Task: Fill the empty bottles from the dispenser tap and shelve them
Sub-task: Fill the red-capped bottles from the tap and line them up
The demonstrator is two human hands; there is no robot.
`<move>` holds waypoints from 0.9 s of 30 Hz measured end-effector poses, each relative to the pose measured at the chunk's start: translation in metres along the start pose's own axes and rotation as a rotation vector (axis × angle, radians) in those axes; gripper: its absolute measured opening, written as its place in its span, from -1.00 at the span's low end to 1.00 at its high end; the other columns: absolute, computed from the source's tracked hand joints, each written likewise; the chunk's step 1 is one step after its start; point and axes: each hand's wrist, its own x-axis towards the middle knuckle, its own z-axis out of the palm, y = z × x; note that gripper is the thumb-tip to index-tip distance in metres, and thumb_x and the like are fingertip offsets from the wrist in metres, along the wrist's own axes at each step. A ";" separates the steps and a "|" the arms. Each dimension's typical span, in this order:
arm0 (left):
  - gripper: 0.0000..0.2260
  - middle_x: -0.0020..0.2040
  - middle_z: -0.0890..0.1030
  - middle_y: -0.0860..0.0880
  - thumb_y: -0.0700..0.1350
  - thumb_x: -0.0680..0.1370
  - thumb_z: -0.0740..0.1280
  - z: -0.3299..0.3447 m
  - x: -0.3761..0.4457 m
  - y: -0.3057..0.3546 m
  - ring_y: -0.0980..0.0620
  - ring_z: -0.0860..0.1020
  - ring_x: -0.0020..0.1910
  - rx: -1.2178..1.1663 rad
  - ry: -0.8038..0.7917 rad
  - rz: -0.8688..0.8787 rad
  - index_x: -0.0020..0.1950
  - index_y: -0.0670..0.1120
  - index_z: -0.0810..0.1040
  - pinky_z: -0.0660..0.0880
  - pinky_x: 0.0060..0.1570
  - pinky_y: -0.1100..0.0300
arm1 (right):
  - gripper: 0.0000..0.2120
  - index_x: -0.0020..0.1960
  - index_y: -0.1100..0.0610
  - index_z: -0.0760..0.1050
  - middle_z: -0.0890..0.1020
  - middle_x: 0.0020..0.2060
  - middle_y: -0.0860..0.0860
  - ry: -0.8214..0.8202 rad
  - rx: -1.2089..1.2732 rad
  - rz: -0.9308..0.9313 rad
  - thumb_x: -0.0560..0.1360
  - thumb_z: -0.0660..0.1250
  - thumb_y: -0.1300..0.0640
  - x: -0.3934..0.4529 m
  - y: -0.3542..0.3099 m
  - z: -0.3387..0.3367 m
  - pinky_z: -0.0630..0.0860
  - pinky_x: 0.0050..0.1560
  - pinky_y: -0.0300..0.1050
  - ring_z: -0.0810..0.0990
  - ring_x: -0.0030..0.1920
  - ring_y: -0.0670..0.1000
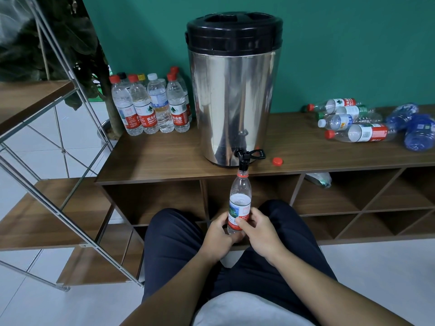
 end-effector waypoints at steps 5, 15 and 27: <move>-0.49 0.32 0.76 0.00 -0.23 0.57 0.61 0.000 0.000 -0.001 -0.04 0.71 0.34 -0.007 -0.004 -0.011 0.48 0.04 0.64 0.63 0.42 -0.20 | -0.78 0.20 -0.18 0.61 0.77 0.08 -0.25 -0.002 -0.010 0.006 0.66 0.49 0.11 -0.001 -0.001 0.000 0.66 0.21 -0.17 0.73 0.15 -0.20; -0.49 0.31 0.76 -0.01 -0.24 0.56 0.61 0.001 0.001 -0.001 -0.04 0.72 0.32 -0.002 0.004 -0.013 0.48 0.03 0.64 0.64 0.40 -0.20 | -0.74 0.30 -0.10 0.62 0.77 0.12 -0.22 -0.002 -0.002 0.002 0.65 0.50 0.12 0.000 0.001 0.000 0.65 0.25 -0.17 0.73 0.17 -0.20; -0.49 0.32 0.75 -0.01 -0.24 0.56 0.61 0.001 0.000 0.000 -0.05 0.72 0.33 -0.015 -0.001 -0.012 0.48 0.04 0.64 0.63 0.42 -0.22 | -0.73 0.26 -0.18 0.59 0.76 0.10 -0.25 0.001 -0.004 0.004 0.66 0.50 0.13 -0.002 -0.002 -0.001 0.61 0.13 -0.33 0.72 0.16 -0.26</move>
